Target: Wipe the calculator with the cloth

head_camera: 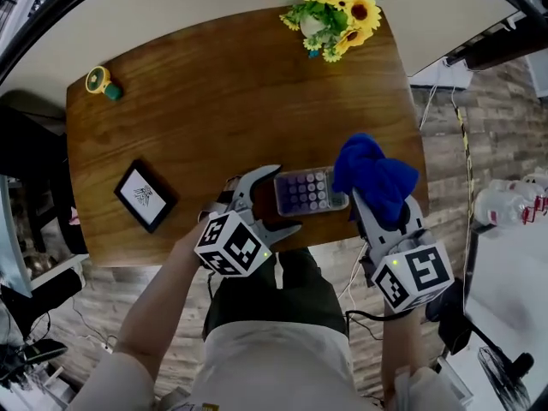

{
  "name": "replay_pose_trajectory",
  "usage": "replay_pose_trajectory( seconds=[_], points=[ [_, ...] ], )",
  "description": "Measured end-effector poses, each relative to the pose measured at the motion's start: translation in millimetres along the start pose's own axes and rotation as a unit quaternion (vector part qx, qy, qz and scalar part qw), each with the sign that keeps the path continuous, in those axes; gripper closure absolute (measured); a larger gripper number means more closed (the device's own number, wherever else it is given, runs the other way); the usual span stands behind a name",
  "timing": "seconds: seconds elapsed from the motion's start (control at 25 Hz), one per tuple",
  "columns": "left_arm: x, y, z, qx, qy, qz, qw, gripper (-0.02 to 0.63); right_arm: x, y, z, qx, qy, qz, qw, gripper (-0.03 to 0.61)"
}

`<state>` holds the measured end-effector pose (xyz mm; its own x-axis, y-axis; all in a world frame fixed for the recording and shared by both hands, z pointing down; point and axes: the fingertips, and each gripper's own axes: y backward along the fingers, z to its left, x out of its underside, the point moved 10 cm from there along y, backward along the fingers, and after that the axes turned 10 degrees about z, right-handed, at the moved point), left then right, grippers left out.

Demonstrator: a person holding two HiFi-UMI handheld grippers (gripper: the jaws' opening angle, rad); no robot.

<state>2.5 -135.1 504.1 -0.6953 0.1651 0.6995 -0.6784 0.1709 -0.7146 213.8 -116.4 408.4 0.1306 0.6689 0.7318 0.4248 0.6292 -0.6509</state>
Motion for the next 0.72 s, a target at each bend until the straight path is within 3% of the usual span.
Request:
replay_pose_trajectory(
  seconds=[0.2, 0.72],
  points=[
    [15.1, -26.1, 1.0, 0.021, 0.010, 0.027, 0.9993, 0.158, 9.2, -16.0, -4.5, -0.003, -0.004, 0.000, 1.000, 0.439],
    [19.5, -56.3, 2.3, 0.066, -0.013, 0.119, 0.9907, 0.148, 18.5, -37.8, -16.8, -0.012, -0.008, 0.013, 1.000, 0.439]
  ],
)
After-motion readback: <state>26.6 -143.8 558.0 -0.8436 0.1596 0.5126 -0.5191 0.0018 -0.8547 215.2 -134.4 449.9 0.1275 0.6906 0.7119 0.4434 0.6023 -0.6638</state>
